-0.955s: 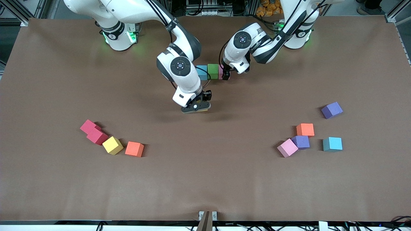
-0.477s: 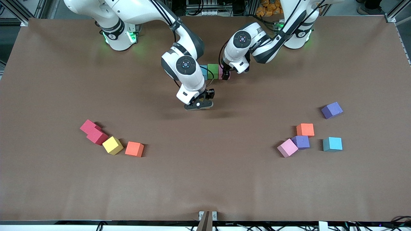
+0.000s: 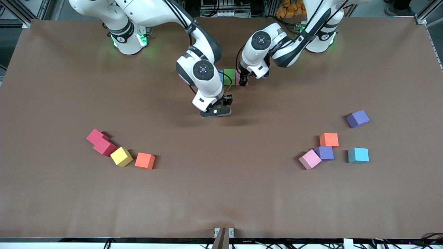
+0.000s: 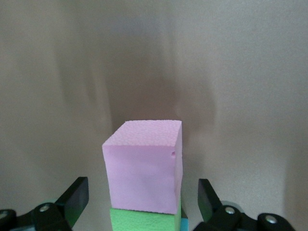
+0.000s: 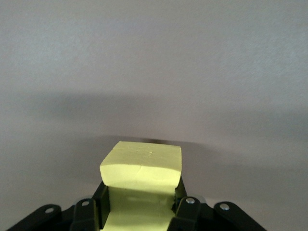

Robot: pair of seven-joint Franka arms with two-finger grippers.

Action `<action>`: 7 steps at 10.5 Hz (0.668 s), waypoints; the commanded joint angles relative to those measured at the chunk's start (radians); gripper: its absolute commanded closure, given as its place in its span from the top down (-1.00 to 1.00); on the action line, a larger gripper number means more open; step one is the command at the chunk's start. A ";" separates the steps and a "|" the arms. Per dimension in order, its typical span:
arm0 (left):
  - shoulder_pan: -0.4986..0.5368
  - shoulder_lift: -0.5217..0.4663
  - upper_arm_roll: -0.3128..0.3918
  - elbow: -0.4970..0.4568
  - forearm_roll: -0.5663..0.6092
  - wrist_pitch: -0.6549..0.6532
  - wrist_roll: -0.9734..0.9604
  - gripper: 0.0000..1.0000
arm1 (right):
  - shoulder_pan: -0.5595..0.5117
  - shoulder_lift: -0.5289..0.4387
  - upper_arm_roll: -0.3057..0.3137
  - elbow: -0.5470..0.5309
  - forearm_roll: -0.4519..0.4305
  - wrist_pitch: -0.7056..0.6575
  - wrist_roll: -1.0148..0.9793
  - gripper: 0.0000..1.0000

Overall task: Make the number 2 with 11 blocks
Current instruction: 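Lower the pink cube onto the green cube and open the left gripper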

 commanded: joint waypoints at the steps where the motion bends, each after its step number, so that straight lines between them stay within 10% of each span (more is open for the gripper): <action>1: -0.005 -0.050 -0.002 -0.005 0.014 -0.026 -0.032 1.00 | 0.035 0.000 -0.004 0.000 0.007 0.008 0.051 -0.26; 7: 0.188 -0.083 0.005 0.098 0.129 -0.187 0.175 1.00 | 0.063 0.009 -0.004 0.003 0.007 0.014 0.089 -0.26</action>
